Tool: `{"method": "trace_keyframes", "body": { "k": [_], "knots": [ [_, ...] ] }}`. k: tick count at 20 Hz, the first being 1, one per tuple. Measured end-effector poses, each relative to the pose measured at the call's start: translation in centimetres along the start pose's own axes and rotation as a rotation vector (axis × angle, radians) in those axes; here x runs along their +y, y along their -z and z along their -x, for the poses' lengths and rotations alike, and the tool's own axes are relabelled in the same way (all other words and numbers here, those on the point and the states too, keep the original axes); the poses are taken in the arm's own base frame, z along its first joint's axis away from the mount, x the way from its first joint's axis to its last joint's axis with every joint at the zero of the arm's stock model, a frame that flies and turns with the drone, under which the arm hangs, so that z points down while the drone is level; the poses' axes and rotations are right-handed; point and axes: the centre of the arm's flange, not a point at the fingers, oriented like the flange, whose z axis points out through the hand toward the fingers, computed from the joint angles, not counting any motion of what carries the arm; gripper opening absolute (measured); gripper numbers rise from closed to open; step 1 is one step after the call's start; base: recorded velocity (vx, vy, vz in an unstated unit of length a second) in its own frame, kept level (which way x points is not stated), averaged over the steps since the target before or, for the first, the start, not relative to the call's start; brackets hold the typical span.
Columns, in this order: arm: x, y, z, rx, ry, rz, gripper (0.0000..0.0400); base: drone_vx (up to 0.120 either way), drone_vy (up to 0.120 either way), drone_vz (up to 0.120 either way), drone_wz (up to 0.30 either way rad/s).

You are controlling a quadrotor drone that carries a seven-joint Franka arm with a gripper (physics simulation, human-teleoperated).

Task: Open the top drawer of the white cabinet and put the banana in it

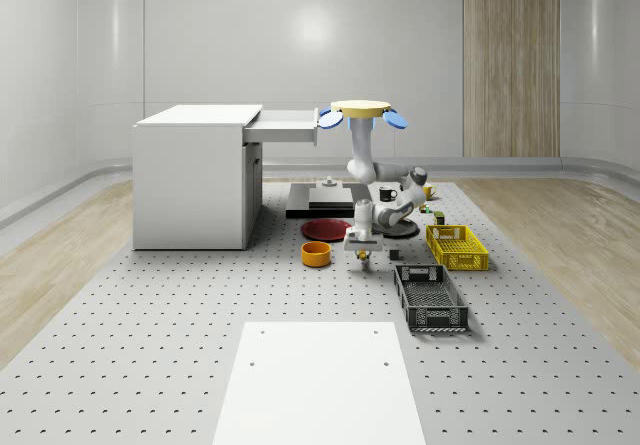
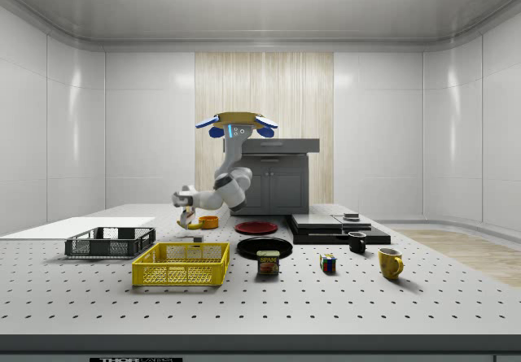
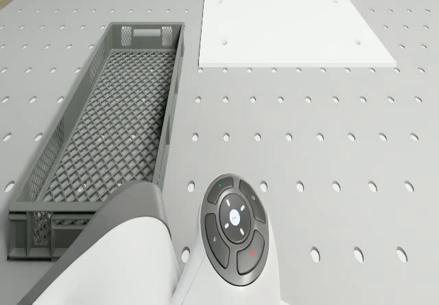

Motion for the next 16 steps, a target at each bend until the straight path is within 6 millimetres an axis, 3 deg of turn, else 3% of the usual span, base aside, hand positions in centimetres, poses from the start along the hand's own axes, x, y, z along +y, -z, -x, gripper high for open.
{"method": "trace_keyframes", "body": {
  "k": [10, 16],
  "knots": [
    [0.0, 3.5, 0.0, 0.0, 0.001, 0.0, 0.0193, 0.0, 0.0, 0.112, 0.0],
    [0.0, 4.0, 0.0, 0.0, 0.002, 0.0, 0.0193, -0.093, 0.107, 0.12, 0.0]
  ]
}}
